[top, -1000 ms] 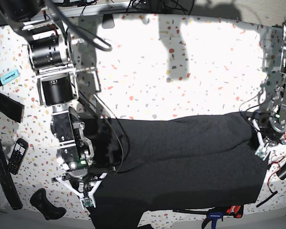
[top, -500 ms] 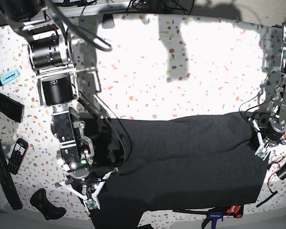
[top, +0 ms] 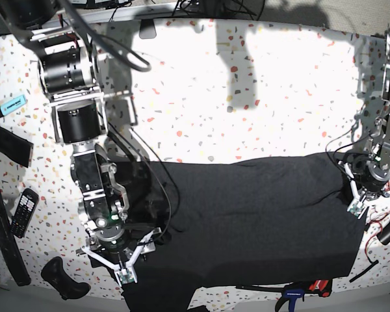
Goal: Fold the T-shirt properly
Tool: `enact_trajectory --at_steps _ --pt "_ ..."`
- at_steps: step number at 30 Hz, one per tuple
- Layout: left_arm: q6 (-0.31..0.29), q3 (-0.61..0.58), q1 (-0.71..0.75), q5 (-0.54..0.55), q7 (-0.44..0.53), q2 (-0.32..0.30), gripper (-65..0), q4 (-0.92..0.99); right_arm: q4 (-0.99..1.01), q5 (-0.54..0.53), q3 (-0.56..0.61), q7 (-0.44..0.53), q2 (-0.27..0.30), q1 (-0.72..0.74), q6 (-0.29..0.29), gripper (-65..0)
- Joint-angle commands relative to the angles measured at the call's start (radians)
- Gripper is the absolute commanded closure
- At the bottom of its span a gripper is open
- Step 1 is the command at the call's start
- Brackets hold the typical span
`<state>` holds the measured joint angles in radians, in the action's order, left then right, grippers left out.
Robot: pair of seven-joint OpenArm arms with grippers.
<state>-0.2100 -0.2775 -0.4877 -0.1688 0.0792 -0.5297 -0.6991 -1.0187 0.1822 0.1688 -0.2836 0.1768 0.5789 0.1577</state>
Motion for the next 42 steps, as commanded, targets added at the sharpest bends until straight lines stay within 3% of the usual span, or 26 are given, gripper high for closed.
enact_trajectory --at_steps 1,9,14,16,20,27,30,40,42 --pt "0.016 0.006 -0.029 0.004 0.027 -0.019 0.0 -0.013 -0.015 -0.006 -0.005 0.029 0.003 0.039 -0.004 -41.3" --pt "0.031 0.006 -0.034 0.004 0.031 -0.019 0.0 -0.013 -0.015 -0.006 -0.005 0.025 0.003 0.039 -0.005 -41.3" --pt "0.190 0.006 -0.035 0.003 -0.013 -0.019 0.0 -0.013 -0.015 -0.006 -0.005 0.015 0.003 0.039 -0.004 -41.3" --pt "0.192 0.006 -0.037 0.001 -0.063 -0.019 0.0 -0.013 -0.015 -0.006 -0.005 0.013 0.003 0.039 -0.004 -41.3" --pt "0.191 0.006 -0.035 0.003 -0.061 -0.019 0.0 -0.013 -0.015 -0.006 -0.005 0.013 0.003 0.039 -0.004 -41.3" --pt "0.191 0.006 -0.036 0.004 0.021 -0.019 0.0 -0.013 -0.015 -0.006 -0.005 -0.008 0.003 0.039 -0.004 -41.3" --pt "0.192 0.006 -0.036 0.004 0.020 -0.019 -16.5 -0.013 -0.015 -0.006 -0.005 -0.018 0.003 0.039 -0.004 -41.3" --pt "0.189 0.006 -0.084 0.001 -0.031 -0.019 -17.6 -0.013 -0.015 -0.006 -0.005 -0.033 0.003 0.039 -0.004 -41.3" --pt "0.167 0.006 -0.109 0.001 -0.030 -0.019 -17.6 -0.013 -0.015 -0.006 -0.005 -0.040 0.003 0.039 -0.004 -41.3"
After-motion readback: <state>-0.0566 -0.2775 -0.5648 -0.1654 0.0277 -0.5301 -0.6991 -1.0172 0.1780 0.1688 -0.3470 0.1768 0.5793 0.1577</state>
